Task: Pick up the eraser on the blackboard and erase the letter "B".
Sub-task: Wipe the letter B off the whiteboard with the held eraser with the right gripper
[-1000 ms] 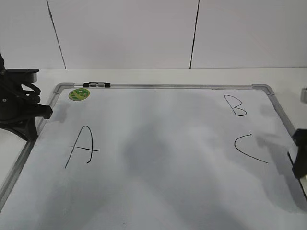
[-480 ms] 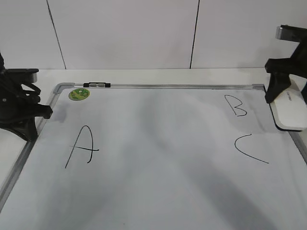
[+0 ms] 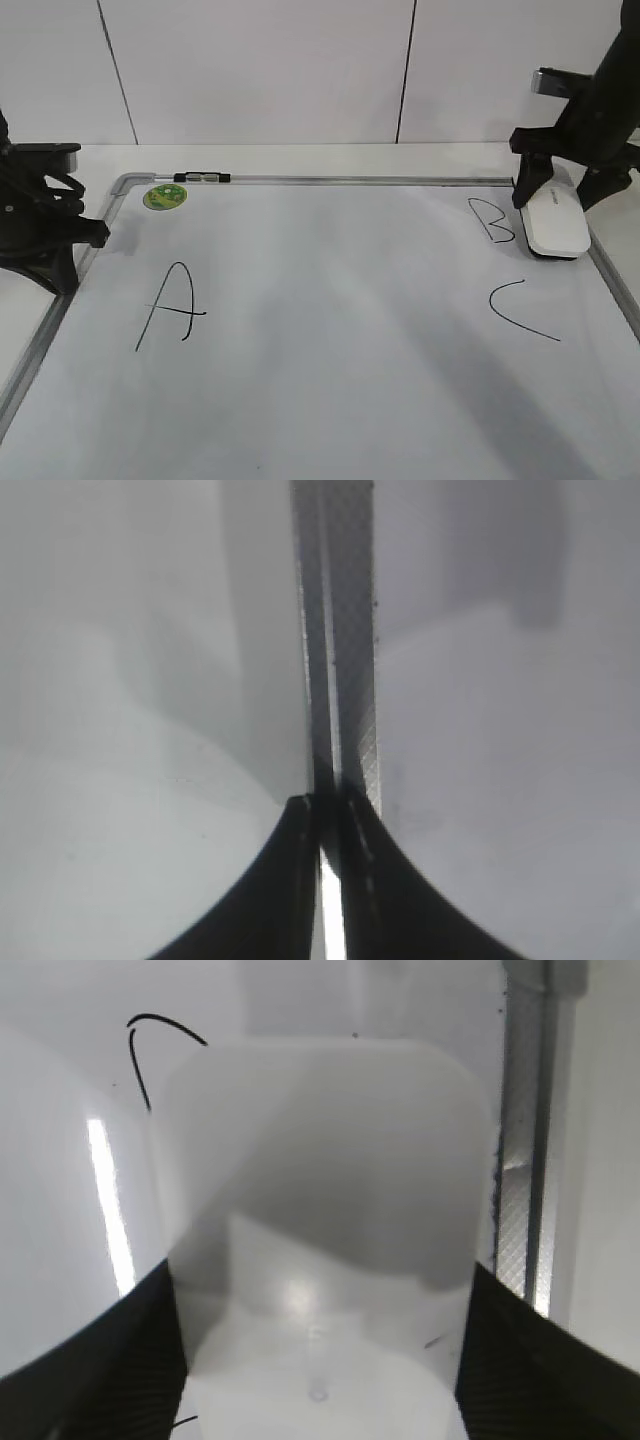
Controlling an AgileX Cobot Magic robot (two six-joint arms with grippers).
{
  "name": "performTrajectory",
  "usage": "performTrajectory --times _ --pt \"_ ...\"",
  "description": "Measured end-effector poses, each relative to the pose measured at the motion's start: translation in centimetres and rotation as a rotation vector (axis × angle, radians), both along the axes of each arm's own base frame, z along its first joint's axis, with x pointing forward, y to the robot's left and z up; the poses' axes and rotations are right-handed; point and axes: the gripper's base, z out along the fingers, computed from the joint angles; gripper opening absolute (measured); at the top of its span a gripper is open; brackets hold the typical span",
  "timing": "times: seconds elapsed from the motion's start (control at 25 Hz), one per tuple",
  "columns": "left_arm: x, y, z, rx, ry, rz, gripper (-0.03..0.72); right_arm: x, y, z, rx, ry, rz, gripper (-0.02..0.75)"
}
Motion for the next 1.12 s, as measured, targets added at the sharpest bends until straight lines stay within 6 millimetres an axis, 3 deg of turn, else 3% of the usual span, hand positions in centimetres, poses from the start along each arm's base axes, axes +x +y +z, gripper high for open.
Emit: performTrajectory --times 0.28,0.6,0.88,1.12 --pt "0.0 0.0 0.0 0.0 0.001 0.0 0.02 1.3 1.9 -2.3 -0.013 0.032 0.049 0.542" --pt "0.0 0.0 0.0 0.0 0.001 0.0 0.02 3.2 3.2 -3.1 -0.042 0.025 0.084 0.542" --pt "0.0 0.0 0.0 0.0 0.001 0.0 0.02 3.3 3.7 -3.3 -0.048 0.033 0.093 0.542" --pt "0.0 0.0 0.0 0.002 0.005 -0.001 0.02 3.1 7.2 -3.4 -0.094 0.01 0.18 0.541"
